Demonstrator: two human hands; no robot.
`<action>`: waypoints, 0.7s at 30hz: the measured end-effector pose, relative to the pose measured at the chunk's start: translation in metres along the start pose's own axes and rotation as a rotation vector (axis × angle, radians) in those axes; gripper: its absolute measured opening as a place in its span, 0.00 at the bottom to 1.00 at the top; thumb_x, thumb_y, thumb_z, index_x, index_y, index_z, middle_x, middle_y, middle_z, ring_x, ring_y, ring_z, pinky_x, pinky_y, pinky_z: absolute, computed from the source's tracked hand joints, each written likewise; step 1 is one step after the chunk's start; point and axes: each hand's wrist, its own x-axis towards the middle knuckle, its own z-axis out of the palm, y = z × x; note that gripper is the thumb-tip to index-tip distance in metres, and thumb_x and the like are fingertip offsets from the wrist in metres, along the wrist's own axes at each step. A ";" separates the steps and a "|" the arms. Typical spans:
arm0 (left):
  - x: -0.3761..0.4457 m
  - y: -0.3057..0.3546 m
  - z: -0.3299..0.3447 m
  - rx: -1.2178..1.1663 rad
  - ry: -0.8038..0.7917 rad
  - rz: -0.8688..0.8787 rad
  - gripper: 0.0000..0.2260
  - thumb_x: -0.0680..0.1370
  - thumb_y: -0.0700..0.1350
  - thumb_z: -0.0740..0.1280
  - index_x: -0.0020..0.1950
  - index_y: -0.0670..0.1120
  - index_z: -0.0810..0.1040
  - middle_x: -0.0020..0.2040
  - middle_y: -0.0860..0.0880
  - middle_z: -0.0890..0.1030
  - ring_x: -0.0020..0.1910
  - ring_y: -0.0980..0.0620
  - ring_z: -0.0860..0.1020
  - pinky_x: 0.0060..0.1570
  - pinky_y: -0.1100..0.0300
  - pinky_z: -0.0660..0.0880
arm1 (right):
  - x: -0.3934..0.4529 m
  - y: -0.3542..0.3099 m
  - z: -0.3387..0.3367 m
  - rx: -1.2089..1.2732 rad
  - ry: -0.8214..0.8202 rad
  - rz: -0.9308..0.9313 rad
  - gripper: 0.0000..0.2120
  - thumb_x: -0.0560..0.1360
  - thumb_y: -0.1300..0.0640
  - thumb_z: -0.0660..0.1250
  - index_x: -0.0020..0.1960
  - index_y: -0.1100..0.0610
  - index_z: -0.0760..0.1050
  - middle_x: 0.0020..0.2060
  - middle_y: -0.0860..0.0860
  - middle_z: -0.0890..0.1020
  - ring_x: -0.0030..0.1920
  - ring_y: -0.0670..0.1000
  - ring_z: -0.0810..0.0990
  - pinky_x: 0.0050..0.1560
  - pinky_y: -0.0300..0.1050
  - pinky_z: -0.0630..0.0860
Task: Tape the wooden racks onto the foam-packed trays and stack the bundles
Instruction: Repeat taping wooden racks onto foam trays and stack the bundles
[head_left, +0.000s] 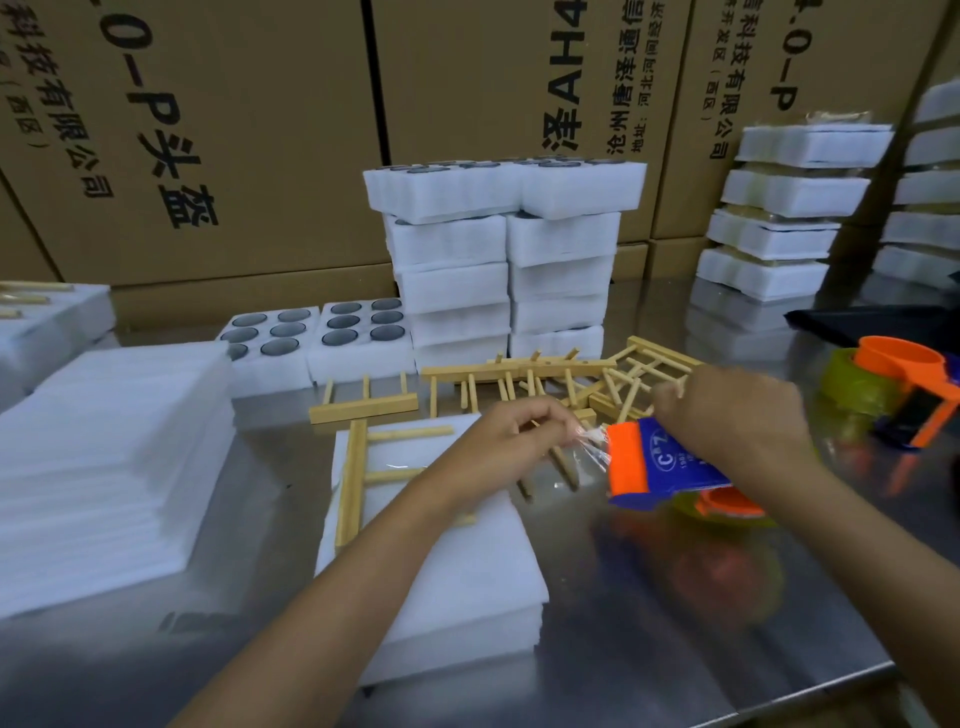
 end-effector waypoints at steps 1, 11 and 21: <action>0.001 -0.001 -0.001 -0.012 0.001 -0.009 0.09 0.78 0.44 0.65 0.41 0.55 0.82 0.42 0.62 0.81 0.40 0.67 0.76 0.46 0.62 0.71 | -0.004 0.009 0.001 0.026 0.098 0.021 0.19 0.79 0.46 0.57 0.35 0.56 0.71 0.29 0.51 0.68 0.33 0.56 0.70 0.36 0.45 0.65; 0.007 -0.015 0.007 0.412 -0.136 -0.075 0.08 0.76 0.40 0.67 0.46 0.48 0.86 0.55 0.51 0.80 0.57 0.52 0.75 0.61 0.48 0.74 | -0.076 0.028 0.017 0.176 0.410 0.175 0.24 0.78 0.51 0.57 0.28 0.61 0.76 0.22 0.60 0.74 0.23 0.54 0.65 0.31 0.39 0.60; 0.000 -0.003 0.007 0.182 -0.068 -0.100 0.10 0.76 0.36 0.67 0.45 0.46 0.86 0.51 0.45 0.84 0.50 0.47 0.80 0.47 0.43 0.80 | -0.126 -0.001 0.013 0.453 0.574 -0.030 0.10 0.75 0.60 0.64 0.55 0.61 0.73 0.46 0.58 0.77 0.46 0.58 0.72 0.47 0.52 0.69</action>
